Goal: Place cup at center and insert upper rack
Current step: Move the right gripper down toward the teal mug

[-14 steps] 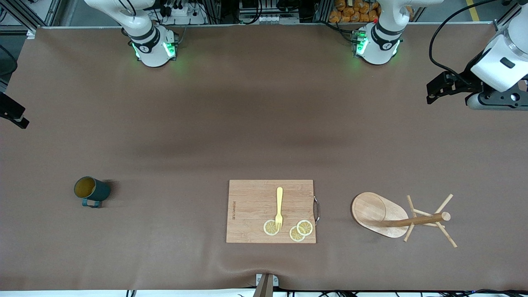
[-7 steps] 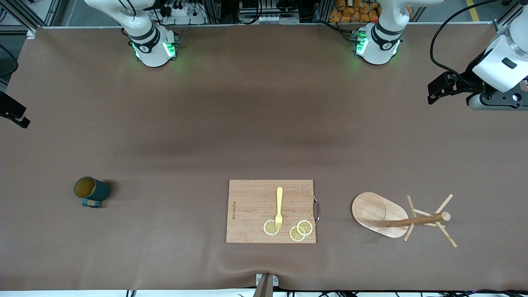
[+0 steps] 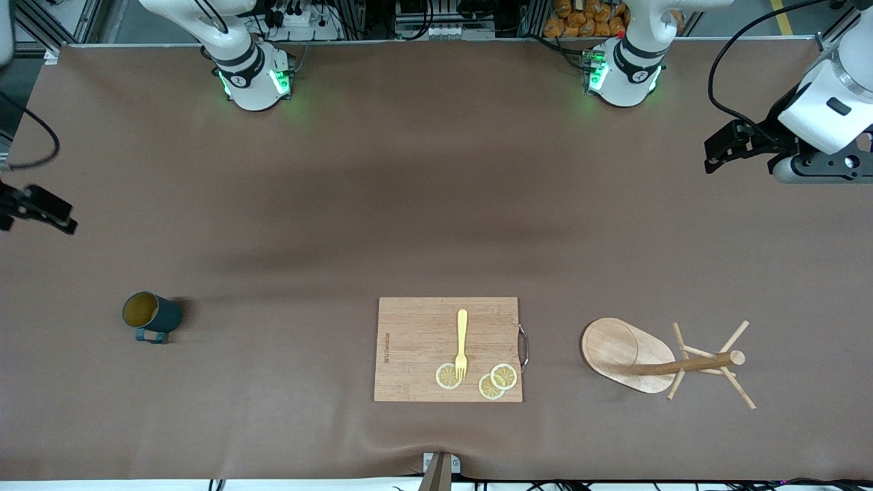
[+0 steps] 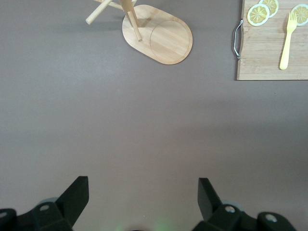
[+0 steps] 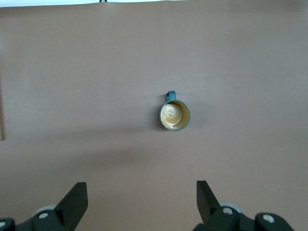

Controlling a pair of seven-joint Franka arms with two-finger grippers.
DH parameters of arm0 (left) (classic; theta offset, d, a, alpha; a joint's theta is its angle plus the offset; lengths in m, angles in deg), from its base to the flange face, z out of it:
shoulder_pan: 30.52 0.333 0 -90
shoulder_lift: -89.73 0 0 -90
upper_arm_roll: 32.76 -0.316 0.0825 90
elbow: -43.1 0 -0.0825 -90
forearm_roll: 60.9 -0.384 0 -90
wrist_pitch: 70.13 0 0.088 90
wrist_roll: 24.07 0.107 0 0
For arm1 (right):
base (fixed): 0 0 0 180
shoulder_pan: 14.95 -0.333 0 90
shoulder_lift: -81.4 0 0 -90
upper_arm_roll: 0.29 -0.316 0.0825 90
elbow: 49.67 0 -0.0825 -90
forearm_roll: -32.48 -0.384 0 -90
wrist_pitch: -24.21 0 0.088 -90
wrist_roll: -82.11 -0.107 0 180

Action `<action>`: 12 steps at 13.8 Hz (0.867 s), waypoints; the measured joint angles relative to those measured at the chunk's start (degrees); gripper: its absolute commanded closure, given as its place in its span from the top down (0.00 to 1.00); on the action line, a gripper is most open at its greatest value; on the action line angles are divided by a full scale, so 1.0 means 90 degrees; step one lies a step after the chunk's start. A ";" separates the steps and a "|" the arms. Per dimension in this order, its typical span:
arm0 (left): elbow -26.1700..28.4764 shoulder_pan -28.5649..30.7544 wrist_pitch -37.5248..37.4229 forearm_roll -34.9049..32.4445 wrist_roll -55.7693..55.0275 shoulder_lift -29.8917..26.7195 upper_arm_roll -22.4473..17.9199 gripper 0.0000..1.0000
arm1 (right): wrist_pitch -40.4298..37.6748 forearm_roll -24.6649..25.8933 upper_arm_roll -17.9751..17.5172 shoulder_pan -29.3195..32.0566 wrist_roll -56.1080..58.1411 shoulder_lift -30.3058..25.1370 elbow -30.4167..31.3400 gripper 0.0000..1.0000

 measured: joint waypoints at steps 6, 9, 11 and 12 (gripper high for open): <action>0.0025 -0.0292 0.0140 0.0010 -0.0068 0.0464 0.0053 1.00 | 0.0670 -0.0007 0.0001 -0.0018 -0.0003 0.1072 0.0009 1.00; 0.0024 -0.0630 0.0230 0.0144 -0.0206 0.0686 0.0074 1.00 | 0.0671 -0.0007 0.0018 -0.0006 -0.0003 0.1315 0.0015 1.00; 0.0024 -0.0726 0.0345 0.0216 -0.0424 0.0757 0.0084 1.00 | 0.0662 -0.0007 0.0029 0.0004 -0.0003 0.1436 0.0042 1.00; 0.0024 -0.0734 0.0428 0.0237 -0.0460 0.0783 0.0084 1.00 | 0.0674 -0.0007 0.0033 0.0011 -0.0004 0.1512 0.0060 1.00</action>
